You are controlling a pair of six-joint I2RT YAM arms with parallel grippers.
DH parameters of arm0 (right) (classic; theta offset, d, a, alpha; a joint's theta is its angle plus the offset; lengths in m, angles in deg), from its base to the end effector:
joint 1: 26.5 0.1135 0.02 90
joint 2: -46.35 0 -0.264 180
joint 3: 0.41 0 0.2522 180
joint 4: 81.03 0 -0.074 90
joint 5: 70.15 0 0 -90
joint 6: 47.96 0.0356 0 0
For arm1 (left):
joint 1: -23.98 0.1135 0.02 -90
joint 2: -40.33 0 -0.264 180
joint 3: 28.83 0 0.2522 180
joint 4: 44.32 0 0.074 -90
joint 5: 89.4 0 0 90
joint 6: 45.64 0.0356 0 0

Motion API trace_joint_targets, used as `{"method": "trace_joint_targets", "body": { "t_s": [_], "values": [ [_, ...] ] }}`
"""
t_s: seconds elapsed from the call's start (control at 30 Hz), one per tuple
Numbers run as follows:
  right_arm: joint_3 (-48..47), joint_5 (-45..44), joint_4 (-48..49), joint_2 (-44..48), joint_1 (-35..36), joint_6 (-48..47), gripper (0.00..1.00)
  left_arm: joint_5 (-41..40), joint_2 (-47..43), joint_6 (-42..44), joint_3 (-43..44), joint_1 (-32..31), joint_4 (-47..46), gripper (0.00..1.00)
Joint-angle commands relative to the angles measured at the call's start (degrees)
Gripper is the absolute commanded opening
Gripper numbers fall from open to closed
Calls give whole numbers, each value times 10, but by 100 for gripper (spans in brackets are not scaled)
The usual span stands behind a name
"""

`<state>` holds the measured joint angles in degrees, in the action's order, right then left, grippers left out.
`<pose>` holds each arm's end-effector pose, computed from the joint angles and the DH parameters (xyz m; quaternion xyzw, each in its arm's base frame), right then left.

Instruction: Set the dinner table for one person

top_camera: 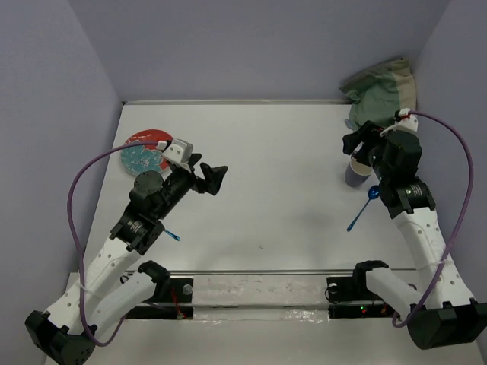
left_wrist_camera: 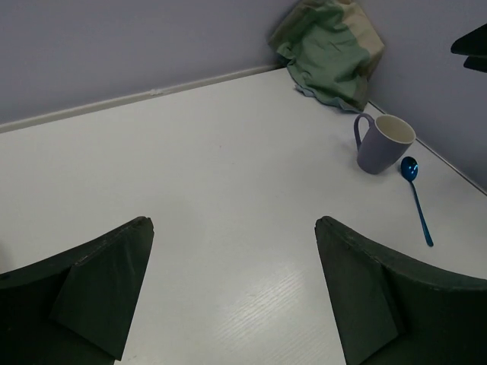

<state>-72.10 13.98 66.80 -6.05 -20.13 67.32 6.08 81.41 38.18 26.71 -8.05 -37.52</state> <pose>0.2028 0.0190 0.3816 0.1598 0.7651 0.1312 0.6098 0.1454 -0.0950 0.3645 0.1821 0.6328 -0.2758 0.7002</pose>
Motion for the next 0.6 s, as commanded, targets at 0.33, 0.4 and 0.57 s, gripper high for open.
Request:
{"method": "trace_joint_targets", "body": {
  "t_s": [0.33,0.4,0.57],
  "values": [
    [-183,-154,90,-246,-29,-9,60,39,-31,8,-3,1,-28,99],
    [-231,-161,100,-306,-50,-8,60,35,-37,7,-7,1,-31,99],
    [-323,-150,109,-426,-100,13,59,26,-44,9,-12,1,-33,99]
  ]
}}
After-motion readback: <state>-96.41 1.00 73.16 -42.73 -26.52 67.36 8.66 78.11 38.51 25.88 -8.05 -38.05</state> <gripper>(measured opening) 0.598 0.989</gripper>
